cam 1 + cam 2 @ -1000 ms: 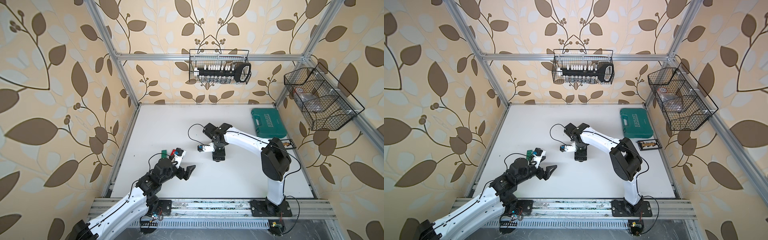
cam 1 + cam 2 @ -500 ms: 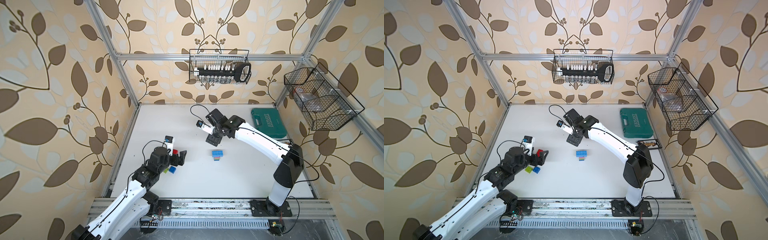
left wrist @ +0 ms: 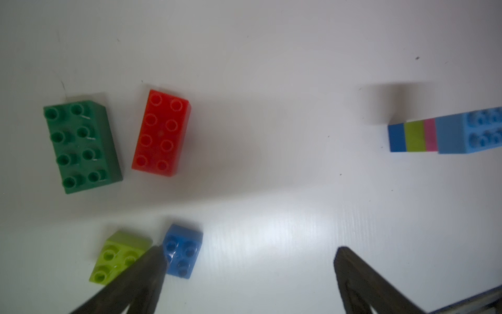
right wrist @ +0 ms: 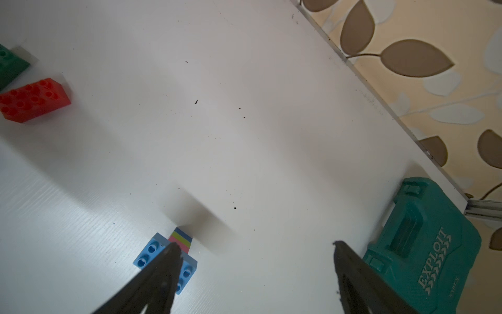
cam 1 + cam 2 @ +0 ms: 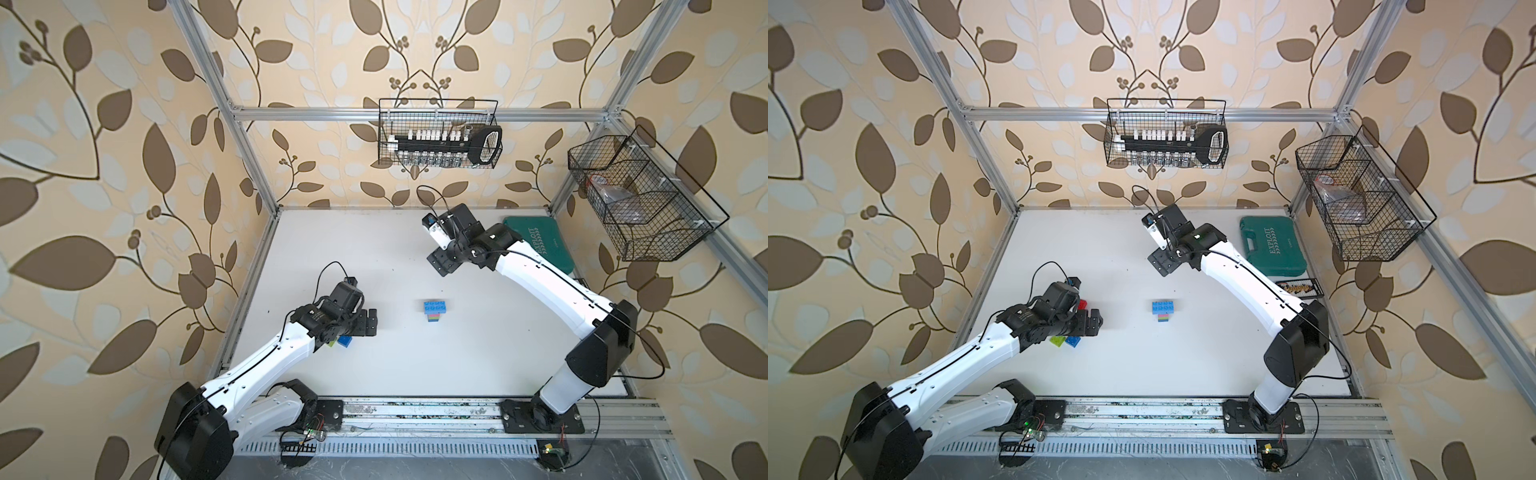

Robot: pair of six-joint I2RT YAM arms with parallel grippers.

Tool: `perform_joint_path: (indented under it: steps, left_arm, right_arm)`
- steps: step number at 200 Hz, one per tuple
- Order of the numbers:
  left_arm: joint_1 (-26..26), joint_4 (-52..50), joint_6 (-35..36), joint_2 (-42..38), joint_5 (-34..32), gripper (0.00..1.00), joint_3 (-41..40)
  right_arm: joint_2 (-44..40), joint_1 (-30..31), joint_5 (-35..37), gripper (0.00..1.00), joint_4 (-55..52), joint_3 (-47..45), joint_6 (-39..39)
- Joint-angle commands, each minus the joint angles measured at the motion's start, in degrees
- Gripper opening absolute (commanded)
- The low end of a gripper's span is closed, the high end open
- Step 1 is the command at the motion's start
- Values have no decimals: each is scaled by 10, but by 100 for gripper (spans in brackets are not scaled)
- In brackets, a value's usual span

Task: Assemble a spoon with lego
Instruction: Move the lego brick at the center of the board.

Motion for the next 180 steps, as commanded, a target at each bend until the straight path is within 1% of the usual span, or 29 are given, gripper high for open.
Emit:
perform_joint_path:
  steps: [1, 19, 36, 45, 73, 88, 103, 115, 141, 162, 180]
  left_arm:
    - [-10, -42, -54, 41, -33, 96, 2]
    - [-11, -27, -63, 64, -30, 91, -10]
    - [-10, -42, -77, 69, -60, 86, -12]
    - [-10, -32, -76, 65, -61, 85, -16]
    - [-6, -34, -84, 83, -85, 83, -12]
    - [1, -22, -84, 103, -87, 85, -16]
    - [25, -11, -71, 117, -61, 85, -15]
    - [29, -7, -65, 118, -54, 85, -13]
    - [34, -2, -70, 137, -5, 83, -8]
    - [24, 3, -72, 153, 6, 75, 1]
    - [15, 16, -83, 160, 17, 71, 2]
  right_arm:
    - [-30, -15, -34, 87, 21, -13, 9]
    - [-36, -24, -47, 87, 20, -7, 4]
    - [-39, -26, -47, 87, 18, -3, -6]
    - [-41, -28, -47, 87, 18, -4, -8]
    - [-41, -33, -57, 87, 18, -5, -12]
    - [-39, -33, -58, 87, 16, -5, -17]
    - [-39, -33, -58, 87, 15, -5, -21]
    - [-39, -34, -59, 87, 16, -6, -22]
    - [-33, -35, -60, 87, 15, 0, -23]
    - [-32, -36, -60, 87, 16, 2, -25]
    - [-35, -39, -60, 87, 18, -2, -27]
